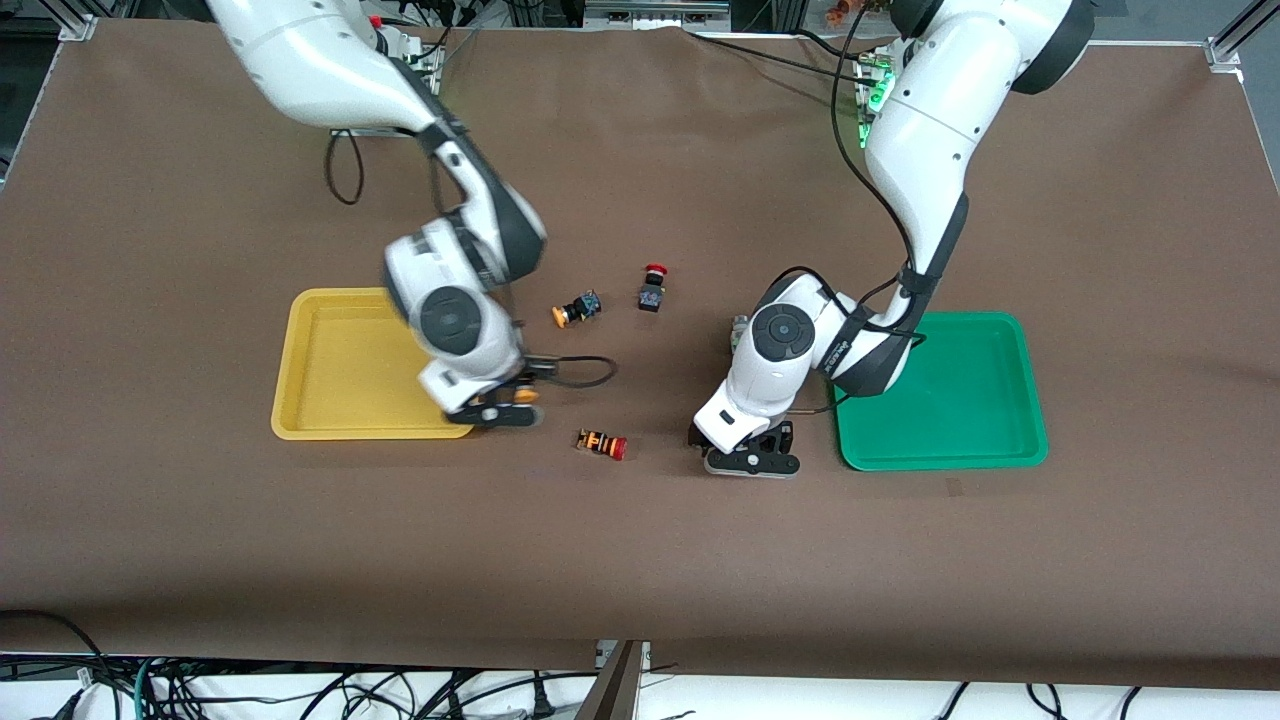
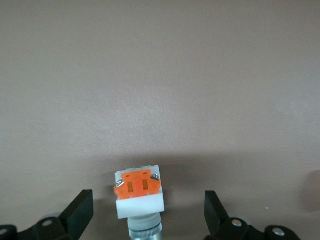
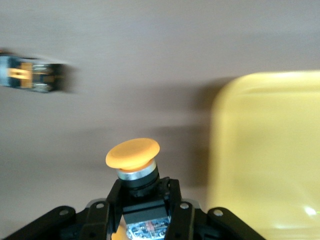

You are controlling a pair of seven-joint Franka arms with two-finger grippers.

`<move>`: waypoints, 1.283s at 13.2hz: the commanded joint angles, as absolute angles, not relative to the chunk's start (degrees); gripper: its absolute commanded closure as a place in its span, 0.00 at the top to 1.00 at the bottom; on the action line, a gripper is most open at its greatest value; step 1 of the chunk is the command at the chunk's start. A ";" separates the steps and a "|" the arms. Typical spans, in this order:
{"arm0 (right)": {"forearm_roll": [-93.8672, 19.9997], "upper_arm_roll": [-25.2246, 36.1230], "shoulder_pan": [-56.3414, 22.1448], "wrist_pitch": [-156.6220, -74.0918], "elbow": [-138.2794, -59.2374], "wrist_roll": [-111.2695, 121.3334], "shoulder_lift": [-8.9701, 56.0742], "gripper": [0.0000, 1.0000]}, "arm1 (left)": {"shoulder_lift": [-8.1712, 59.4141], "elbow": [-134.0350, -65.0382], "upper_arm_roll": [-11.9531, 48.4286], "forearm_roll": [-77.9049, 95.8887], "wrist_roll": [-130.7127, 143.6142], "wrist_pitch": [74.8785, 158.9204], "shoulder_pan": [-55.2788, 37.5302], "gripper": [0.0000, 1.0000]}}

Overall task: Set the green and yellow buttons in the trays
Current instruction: 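Place the yellow button in the yellow tray while the left gripper places the orange button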

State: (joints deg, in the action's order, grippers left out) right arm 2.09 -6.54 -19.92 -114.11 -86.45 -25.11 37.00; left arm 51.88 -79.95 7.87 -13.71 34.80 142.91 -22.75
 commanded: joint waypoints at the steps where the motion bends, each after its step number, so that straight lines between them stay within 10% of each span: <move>1: 1.67 -1.87 -16.09 -110.30 -90.07 -11.64 34.02 0.00 | 52.29 -79.98 7.56 -15.56 35.16 143.53 -23.12 0.34; 3: 1.67 0.95 -14.60 -112.40 -94.55 -8.62 33.05 0.00 | 52.03 -80.07 7.56 -15.56 35.16 143.44 -23.12 0.02; 9: 1.23 6.33 -12.57 -128.06 -111.62 -6.33 30.24 0.06 | 45.29 -80.51 7.38 -15.73 34.55 125.56 -22.68 0.00; 10: 1.14 6.33 -12.48 -127.62 -111.45 -6.50 30.06 0.76 | 42.91 -80.51 7.56 -15.65 32.63 119.77 -22.24 0.00; 11: 1.14 5.98 -12.48 -126.66 -110.84 -7.03 28.93 1.00 | 40.28 -80.51 7.73 -15.47 29.39 113.18 -21.54 0.00; 17: 1.14 -11.84 -14.40 -123.91 -106.70 -43.08 27.50 1.00 | 36.39 -83.57 8.00 -14.68 9.52 96.32 -12.59 0.00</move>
State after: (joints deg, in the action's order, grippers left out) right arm 1.27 -7.32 -13.36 -122.87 -106.71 -31.33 27.00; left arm 36.45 -80.02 7.00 -13.82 15.27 95.22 -16.74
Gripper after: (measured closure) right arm 0.000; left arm 0.590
